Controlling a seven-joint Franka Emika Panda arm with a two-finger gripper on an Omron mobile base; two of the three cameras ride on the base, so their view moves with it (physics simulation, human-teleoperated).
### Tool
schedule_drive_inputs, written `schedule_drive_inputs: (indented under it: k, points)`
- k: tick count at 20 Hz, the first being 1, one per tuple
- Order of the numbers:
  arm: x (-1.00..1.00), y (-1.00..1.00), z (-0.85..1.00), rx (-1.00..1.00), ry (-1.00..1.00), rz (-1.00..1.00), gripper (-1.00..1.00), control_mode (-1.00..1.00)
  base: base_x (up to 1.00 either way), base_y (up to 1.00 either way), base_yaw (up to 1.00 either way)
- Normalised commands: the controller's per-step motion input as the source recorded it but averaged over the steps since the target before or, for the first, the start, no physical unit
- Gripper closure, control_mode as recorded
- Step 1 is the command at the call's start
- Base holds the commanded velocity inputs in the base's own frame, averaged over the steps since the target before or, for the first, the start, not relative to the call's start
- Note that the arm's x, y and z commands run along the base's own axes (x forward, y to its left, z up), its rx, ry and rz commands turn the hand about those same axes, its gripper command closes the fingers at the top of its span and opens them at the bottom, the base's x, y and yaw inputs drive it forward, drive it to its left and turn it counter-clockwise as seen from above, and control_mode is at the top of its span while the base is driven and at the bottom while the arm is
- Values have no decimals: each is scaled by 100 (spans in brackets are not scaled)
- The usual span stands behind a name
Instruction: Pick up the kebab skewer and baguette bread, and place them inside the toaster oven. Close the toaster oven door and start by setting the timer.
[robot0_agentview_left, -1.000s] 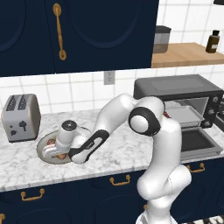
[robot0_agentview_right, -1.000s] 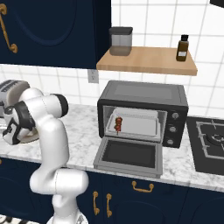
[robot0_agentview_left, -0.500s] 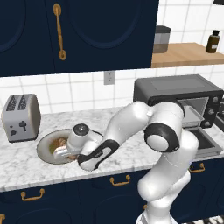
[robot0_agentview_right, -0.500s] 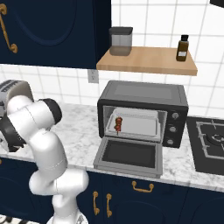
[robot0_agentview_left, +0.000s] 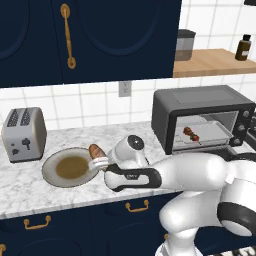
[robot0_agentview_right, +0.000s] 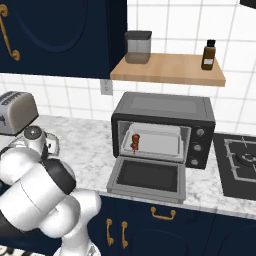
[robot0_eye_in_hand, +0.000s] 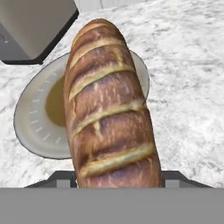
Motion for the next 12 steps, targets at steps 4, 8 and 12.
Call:
schedule_drive_inputs:
  k: [4,8,12]
  points:
    - [0,-53,100,0,9,-3,100,-100,0,0,0]
    - [0,-28,100,0,16,-8,100,-100,0,0,0]
    - [-7,-36,100,-3,20,-9,100,-100,0,0,0]
